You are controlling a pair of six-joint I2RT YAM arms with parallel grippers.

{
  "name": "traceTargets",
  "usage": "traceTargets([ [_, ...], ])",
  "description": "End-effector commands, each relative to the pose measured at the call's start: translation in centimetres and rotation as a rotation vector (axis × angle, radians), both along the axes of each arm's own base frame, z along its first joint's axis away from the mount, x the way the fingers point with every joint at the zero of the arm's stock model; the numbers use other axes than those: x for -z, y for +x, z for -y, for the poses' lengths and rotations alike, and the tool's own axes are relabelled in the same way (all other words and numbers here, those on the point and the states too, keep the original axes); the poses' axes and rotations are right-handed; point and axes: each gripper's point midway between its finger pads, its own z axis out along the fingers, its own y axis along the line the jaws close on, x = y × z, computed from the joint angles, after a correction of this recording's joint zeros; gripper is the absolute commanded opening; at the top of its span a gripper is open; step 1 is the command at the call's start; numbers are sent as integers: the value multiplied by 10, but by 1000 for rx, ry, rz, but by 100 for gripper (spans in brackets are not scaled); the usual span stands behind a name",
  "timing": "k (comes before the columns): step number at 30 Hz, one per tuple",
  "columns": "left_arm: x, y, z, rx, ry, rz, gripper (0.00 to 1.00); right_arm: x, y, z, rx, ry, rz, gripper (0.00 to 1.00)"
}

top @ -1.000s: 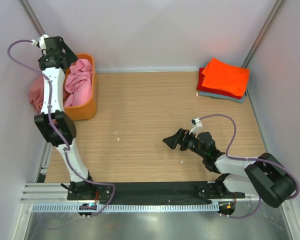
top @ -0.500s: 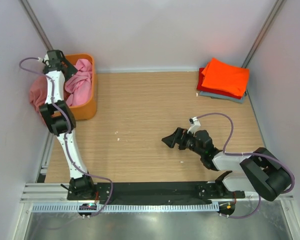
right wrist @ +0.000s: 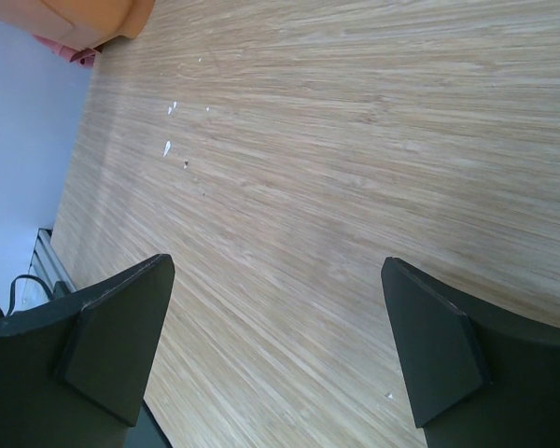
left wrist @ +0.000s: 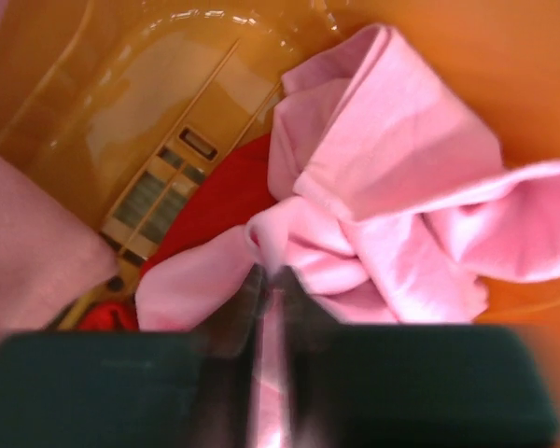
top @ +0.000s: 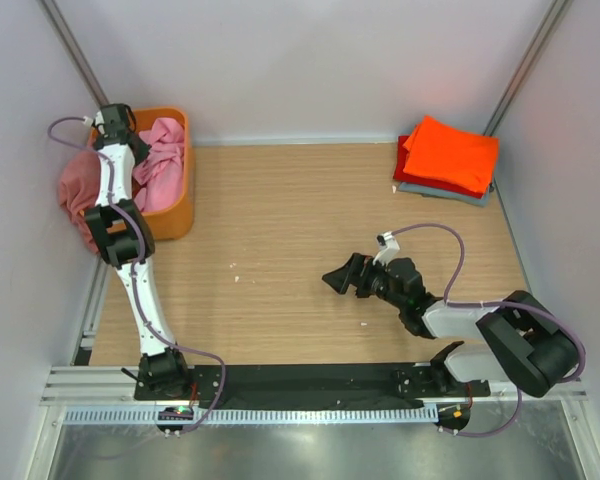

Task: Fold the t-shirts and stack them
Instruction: Grab the tshirt from the pile

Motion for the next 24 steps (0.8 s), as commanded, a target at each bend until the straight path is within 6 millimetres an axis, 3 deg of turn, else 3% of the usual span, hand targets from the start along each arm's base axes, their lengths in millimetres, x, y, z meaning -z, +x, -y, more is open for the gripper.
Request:
traceTargets([
  [1, -46, 14, -6, 5, 50, 117, 0, -15, 14, -5, 12, 8, 63, 100],
  [5, -88, 11, 5, 1, 49, 183, 0, -15, 15, -5, 16, 8, 64, 100],
  [11, -221, 4, 57, 61, 96, 432, 0, -16, 14, -5, 16, 16, 69, 100],
  [14, -319, -19, 90, 110, 128, 634, 0, -16, 14, -5, 17, 16, 69, 100],
  [16, -361, -37, 117, 151, 126, 729, 0, -17, 13, -5, 16, 18, 72, 100],
  [17, -407, -65, 129, 165, 132, 845, 0, -17, 13, -4, 18, 21, 72, 100],
  [19, -457, -97, 167, 247, 101, 989, 0, -18, 13, -4, 19, 24, 74, 100],
  [20, -499, -131, 188, 309, 94, 1107, 0, -17, 13, -3, 20, 23, 75, 100],
  [21, -521, -152, 218, 385, 85, 1162, 0, -18, 12, -4, 16, 27, 76, 100],
  [24, -577, -226, 262, 575, 53, 1326, 0, -19, 11, -2, 24, 31, 83, 100],
])
